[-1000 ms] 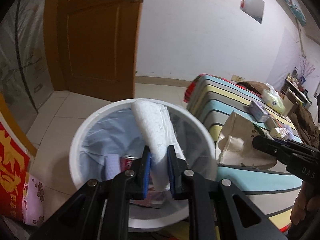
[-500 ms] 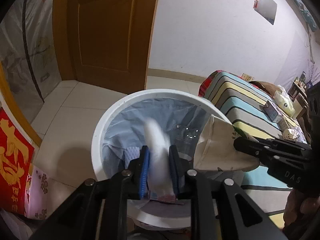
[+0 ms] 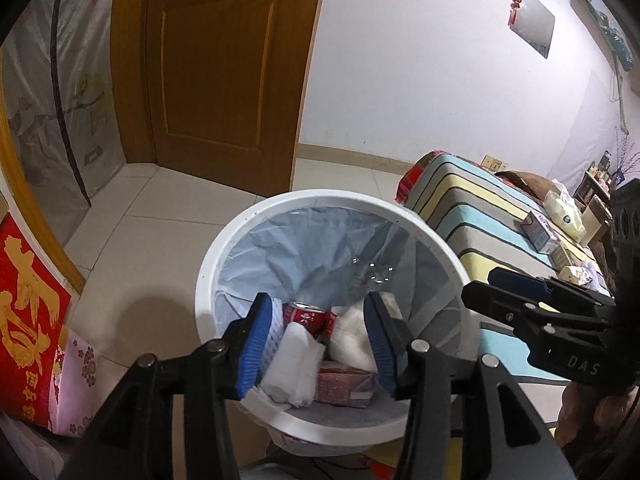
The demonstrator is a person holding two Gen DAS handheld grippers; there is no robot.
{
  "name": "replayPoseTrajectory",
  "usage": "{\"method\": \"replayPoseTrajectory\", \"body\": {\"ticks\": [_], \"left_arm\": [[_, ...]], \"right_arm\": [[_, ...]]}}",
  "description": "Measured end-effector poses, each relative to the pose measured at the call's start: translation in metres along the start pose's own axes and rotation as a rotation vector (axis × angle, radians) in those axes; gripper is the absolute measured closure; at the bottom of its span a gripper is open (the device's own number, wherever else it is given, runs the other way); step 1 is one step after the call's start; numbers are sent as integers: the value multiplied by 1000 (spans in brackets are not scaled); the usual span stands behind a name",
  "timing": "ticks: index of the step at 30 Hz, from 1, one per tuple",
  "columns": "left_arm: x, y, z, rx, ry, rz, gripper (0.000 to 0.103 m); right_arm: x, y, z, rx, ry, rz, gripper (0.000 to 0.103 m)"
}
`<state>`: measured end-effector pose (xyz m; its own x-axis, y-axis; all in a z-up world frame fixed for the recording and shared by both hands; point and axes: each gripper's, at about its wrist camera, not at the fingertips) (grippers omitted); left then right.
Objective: Collect trash
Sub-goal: 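Carry the towel and cloth bag over the bin and open both grippers, then move both tools back over the table toward the remaining trash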
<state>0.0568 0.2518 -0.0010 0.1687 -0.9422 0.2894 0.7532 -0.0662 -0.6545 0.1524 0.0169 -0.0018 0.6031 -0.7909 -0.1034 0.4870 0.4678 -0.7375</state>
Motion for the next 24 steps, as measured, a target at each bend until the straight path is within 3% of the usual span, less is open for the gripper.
{"method": "replayPoseTrajectory", "body": {"ticks": [24], "left_arm": [[112, 5, -21, -38, 153, -172, 53]], "right_arm": [[70, -77, -56, 66, 156, -222, 47]]}}
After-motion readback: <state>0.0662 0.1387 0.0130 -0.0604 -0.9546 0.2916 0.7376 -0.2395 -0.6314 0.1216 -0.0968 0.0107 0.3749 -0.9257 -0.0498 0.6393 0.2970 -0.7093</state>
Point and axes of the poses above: each gripper's, at about its wrist camera, not at the fingertips, and y roughly the way its jaws point, x to its right, z to its top, and after that the axes turned 11 degrees about -z, right-handed
